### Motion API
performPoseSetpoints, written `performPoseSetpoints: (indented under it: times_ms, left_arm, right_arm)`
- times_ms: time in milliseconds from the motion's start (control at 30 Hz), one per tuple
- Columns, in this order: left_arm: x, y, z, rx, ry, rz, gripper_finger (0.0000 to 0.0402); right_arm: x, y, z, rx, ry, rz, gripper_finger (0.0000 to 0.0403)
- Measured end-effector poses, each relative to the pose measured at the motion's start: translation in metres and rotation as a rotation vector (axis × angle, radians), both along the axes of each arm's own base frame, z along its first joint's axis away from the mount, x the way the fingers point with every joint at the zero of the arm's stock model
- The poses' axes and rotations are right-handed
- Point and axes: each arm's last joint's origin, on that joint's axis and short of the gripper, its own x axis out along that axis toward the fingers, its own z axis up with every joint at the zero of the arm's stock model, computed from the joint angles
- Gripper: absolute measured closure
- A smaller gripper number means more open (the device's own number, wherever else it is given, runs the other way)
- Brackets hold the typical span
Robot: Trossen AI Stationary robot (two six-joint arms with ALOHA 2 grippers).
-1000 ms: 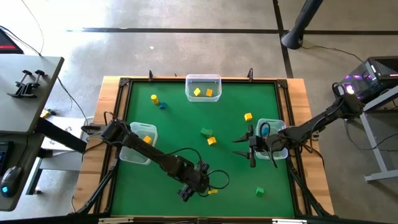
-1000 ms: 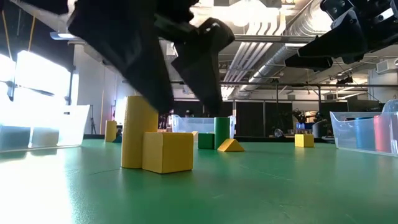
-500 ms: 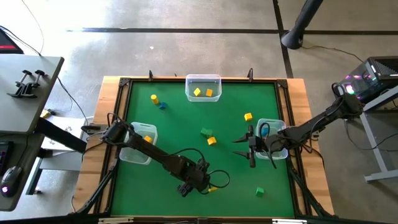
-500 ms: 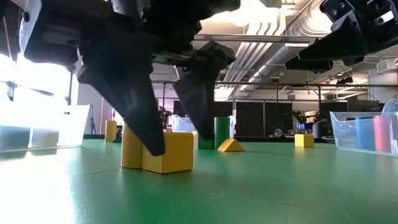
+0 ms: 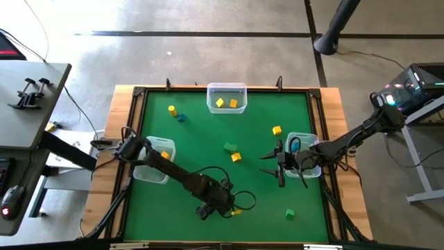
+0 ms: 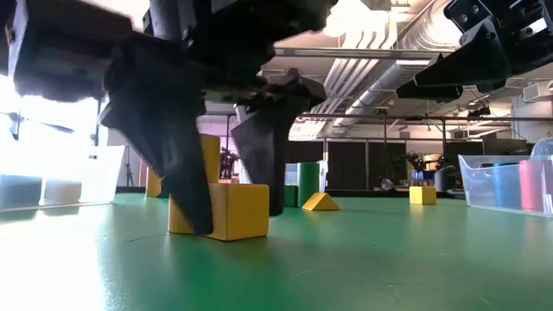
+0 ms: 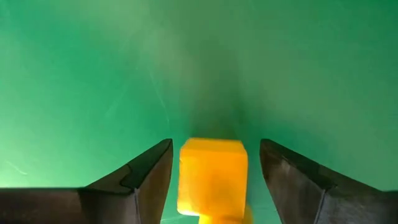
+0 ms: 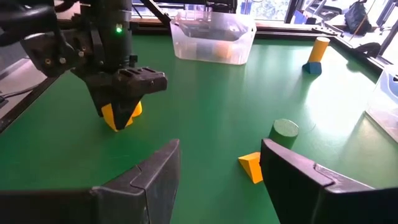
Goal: Sort blocks by size
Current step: Put the yellow square block into the left transparent bin
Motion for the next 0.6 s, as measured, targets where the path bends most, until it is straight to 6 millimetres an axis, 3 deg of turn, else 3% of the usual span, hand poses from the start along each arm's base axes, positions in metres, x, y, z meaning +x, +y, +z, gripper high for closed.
performPoseSetpoints:
  times_ms: [233,600]
  left_arm:
    - [0.0021,-0.0008,-0.0029,-0.001,-0.012,0.000,0.0188]
    - [0.0058,-0.0005,-0.0012,-0.013,-0.047,0.016,0.0271]
  right_arm:
    - [-0.0001,0.0000,-0.0002,-0.001,0.002,0.001,0.0192]
    - [0.0000,0.0000,-0.0001,-0.001,0.002,0.001,0.0192]
